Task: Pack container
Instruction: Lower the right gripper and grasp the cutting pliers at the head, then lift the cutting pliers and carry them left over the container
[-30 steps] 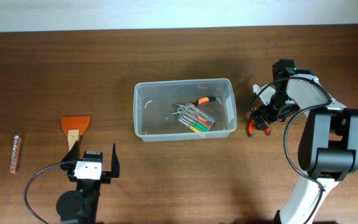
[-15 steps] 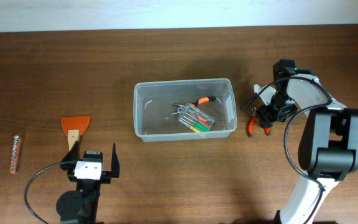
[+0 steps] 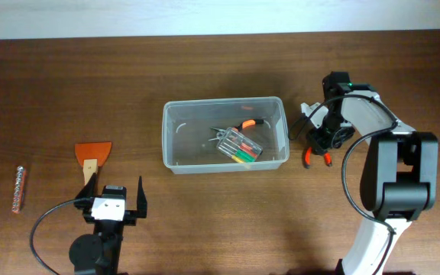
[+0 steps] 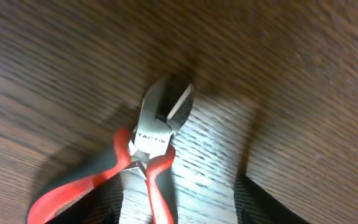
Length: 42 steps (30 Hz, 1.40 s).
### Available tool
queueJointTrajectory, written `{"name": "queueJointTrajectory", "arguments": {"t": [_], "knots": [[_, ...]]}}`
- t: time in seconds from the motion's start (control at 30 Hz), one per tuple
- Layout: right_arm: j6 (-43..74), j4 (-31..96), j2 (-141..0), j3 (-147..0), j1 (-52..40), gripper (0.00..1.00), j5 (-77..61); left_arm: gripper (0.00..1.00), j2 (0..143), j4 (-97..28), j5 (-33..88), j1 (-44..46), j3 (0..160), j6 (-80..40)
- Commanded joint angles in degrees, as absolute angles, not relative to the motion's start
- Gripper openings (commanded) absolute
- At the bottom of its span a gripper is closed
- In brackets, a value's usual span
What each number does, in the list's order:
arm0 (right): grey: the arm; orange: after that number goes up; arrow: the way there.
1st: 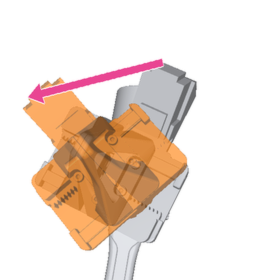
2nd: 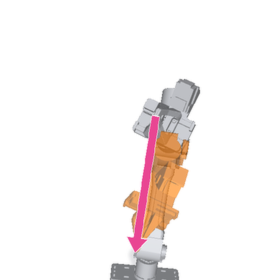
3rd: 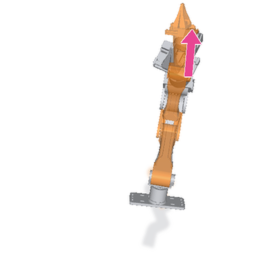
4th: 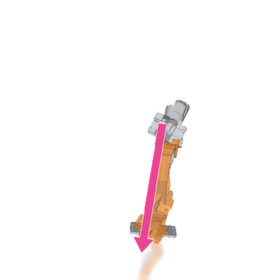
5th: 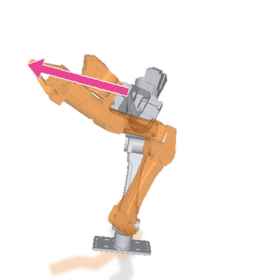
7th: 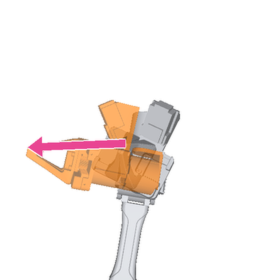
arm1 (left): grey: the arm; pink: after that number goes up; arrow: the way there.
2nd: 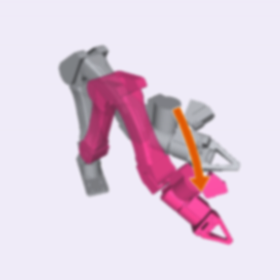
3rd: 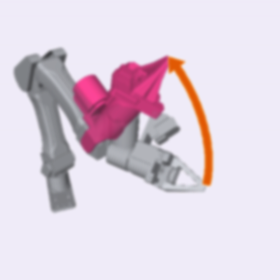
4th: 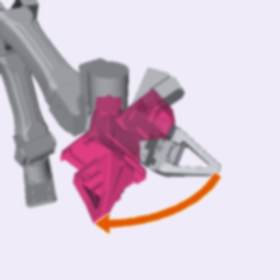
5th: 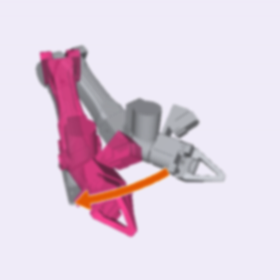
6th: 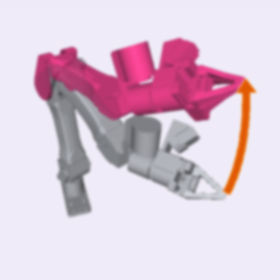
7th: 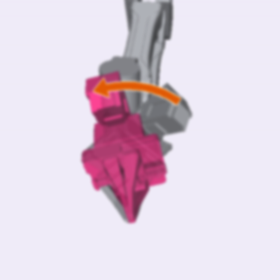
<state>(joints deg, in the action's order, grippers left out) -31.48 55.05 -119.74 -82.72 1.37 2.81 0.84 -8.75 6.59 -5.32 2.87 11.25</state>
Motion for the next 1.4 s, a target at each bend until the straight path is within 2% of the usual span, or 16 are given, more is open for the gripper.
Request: {"name": "queueJointTrajectory", "arguments": {"t": [0.0,0.07,0.23,0.83,0.93,1.37], "knots": [[-31.07,54.39,-122.13,-82.28,0.38,0.57,2.31,0.99,0.36,-8.56,6.22,-5.69,2.48,10.55],[-31.05,54.39,-122.13,-82.28,0.49,0.56,2.57,0.99,0.36,-8.56,6.22,-5.69,2.48,10.57],[-31.05,54.39,-122.13,-82.28,0.49,0.41,3.33,0.99,0.36,-8.54,6.22,-5.69,2.48,10.55],[-31.03,54.37,-122.10,-82.28,0.49,0.17,3.36,0.99,0.36,-8.56,6.22,-5.69,2.48,10.57],[-31.03,54.37,-122.10,-82.28,0.49,0.09,3.44,0.99,0.36,-8.56,6.22,-5.69,2.48,10.57],[-30.24,54.74,-122.08,-84.66,0.56,0.04,7.62,0.99,0.36,-8.56,6.22,-5.69,2.48,10.57]]}}
